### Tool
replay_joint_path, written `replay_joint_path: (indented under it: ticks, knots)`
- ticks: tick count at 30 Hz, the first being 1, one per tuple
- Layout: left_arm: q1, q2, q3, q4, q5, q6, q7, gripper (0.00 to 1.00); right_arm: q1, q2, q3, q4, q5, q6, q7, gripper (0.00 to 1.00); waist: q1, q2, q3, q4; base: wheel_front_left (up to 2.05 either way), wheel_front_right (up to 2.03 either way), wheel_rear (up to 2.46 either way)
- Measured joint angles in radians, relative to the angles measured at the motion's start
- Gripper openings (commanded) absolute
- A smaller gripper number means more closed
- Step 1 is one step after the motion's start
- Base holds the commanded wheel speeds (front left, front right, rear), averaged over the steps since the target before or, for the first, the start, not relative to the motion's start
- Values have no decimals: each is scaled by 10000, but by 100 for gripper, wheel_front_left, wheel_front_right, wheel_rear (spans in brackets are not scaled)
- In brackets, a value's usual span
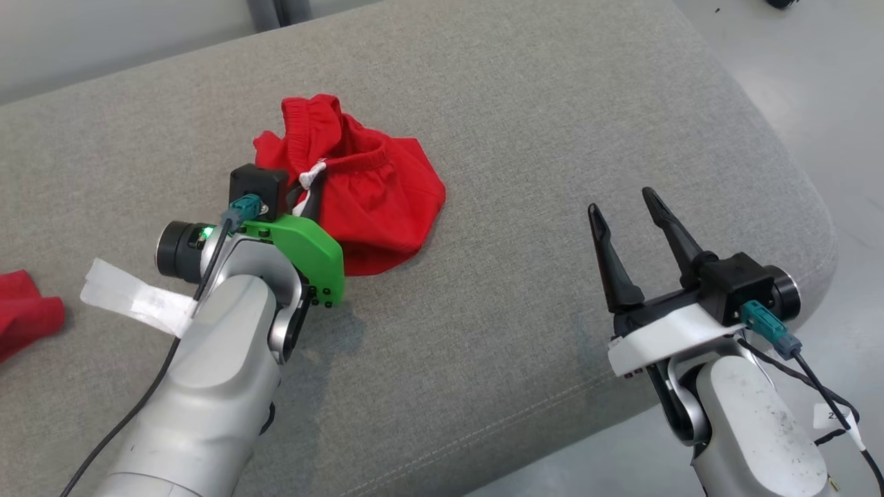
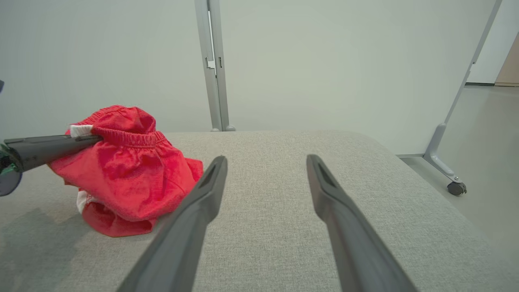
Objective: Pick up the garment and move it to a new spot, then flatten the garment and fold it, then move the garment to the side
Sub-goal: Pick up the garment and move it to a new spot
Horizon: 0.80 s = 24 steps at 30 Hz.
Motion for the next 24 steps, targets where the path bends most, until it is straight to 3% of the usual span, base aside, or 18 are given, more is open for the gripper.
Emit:
replay_joint_path:
  ticks: [5,6,7,8,9,10,16,24]
  knots:
    - [11,10,19,512,94,58,-192,0,-100,15,-17,19,0,-29,0,100,-1,0,305,-23,0,0,0]
    - [17,10,4,593,94,58,-261,15,-118,15,-40,27,-2,-33,0,100,0,0,319,-1,0,0,0]
    - [28,8,-10,639,94,56,-270,39,-128,12,-69,38,-2,-42,0,100,0,0,322,30,0,0,0]
    - [35,8,-23,700,92,56,-311,70,-140,12,-75,50,-2,-42,0,100,0,0,314,70,0,0,0]
    - [39,8,-29,755,90,54,-359,70,-146,12,-73,59,-2,-40,0,100,0,0,297,115,0,0,0]
    - [42,10,-31,825,88,54,-366,97,-149,17,-65,65,-4,-40,0,100,0,0,277,158,0,0,0]
    - [140,12,-86,1212,73,-25,-535,100,-149,13,-84,148,-17,-38,0,100,0,0,92,413,0,0,0]
    - [240,15,-416,763,-102,-545,-970,100,-135,2,-178,272,-33,-38,0,100,0,0,-285,794,0,0,0]
